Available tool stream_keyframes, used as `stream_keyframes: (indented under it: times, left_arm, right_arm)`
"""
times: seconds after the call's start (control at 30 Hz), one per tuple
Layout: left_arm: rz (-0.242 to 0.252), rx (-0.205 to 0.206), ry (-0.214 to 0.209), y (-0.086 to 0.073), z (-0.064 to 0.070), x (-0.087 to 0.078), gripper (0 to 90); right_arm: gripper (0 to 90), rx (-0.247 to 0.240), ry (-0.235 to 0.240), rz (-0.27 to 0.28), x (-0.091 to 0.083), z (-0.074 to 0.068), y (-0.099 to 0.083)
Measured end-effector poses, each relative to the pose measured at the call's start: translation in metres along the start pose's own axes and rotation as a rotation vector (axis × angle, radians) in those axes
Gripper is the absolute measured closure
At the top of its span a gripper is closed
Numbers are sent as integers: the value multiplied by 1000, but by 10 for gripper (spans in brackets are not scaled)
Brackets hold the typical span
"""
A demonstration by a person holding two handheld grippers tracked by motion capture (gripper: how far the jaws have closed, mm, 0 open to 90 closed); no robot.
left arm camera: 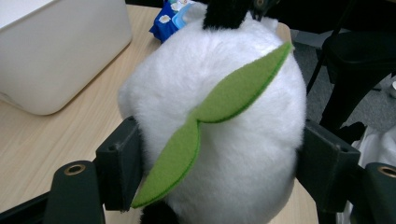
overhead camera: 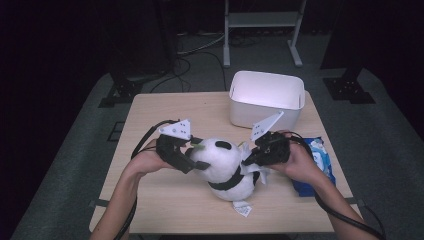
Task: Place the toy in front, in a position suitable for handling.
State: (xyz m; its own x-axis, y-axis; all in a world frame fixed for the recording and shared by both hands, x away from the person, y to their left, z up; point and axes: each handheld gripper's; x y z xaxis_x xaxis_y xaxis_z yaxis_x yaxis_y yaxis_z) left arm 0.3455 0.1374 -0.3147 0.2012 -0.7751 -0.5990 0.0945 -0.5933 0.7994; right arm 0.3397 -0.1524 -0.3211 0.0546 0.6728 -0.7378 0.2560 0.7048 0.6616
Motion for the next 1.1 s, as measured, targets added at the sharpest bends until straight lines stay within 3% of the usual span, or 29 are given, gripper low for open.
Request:
stream_keyframes:
  times: [0.27, 0.53, 0.87, 1.1]
  left_arm:
    - [-20, 27, -13, 13, 4, 13, 245]
    - [-36, 48, -36, 29, 9, 31, 242]
    - [-54, 64, -50, 45, 12, 49, 226]
    - [-20, 56, -52, 43, 12, 49, 173]
  right_arm:
    - [839, -24, -29, 54, -27, -6, 14]
    - [839, -65, -41, 80, -42, -15, 36]
    - [837, -108, -22, 43, -29, -20, 51]
    - [838, -80, -12, 53, -32, -17, 42]
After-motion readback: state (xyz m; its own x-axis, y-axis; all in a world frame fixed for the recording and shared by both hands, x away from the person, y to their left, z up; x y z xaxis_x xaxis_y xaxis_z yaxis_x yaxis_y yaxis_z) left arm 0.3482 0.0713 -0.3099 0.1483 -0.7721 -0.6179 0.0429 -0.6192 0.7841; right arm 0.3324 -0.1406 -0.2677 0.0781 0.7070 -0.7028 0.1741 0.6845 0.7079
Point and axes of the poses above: each handheld gripper's, and its own axes: x roughly forward along the jaws, y roughly out of its top, z roughly to its right, and after that the axes turned 5 degrees about y, right-handed
